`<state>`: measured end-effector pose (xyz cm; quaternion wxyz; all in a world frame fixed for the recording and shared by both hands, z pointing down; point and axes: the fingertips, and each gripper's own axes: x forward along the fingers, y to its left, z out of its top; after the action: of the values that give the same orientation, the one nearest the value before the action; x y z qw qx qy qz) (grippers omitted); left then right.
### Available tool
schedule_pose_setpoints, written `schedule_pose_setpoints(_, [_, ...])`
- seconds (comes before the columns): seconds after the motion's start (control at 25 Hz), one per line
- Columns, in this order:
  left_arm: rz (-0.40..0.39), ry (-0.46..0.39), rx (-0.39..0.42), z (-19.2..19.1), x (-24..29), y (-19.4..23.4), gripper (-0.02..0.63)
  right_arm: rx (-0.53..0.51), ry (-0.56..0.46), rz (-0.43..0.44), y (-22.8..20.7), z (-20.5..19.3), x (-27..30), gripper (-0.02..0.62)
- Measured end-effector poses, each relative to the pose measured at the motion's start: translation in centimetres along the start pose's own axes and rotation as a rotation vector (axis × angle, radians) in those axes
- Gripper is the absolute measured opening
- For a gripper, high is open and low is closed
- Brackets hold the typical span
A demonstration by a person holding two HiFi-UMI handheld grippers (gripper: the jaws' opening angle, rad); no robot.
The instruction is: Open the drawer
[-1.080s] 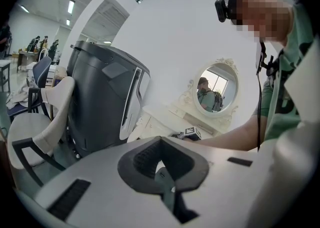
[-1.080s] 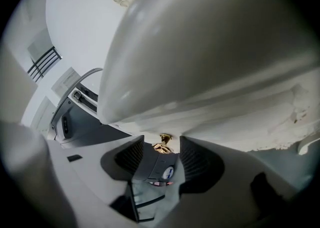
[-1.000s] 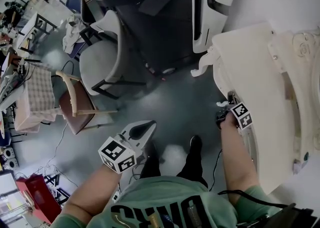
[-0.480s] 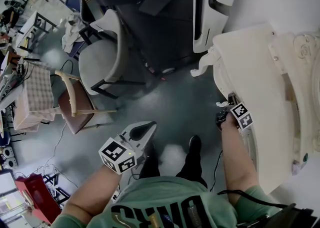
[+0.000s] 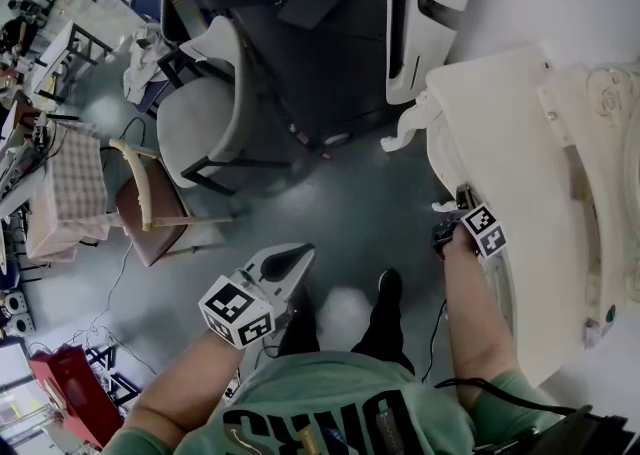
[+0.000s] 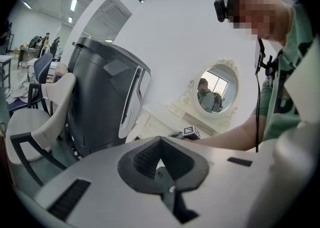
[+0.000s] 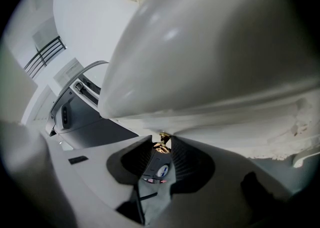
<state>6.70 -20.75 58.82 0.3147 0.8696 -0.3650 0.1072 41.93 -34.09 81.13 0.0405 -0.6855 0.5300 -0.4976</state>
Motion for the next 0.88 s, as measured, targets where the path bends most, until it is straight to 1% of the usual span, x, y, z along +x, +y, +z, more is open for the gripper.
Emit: schedule_pose_setpoints(0.88, [0.002,-0.018,-0.005,0.2,-1.2,0.4,0.000,-0.012,0.012,-0.014,0.3,-0.6,-0.4,0.121])
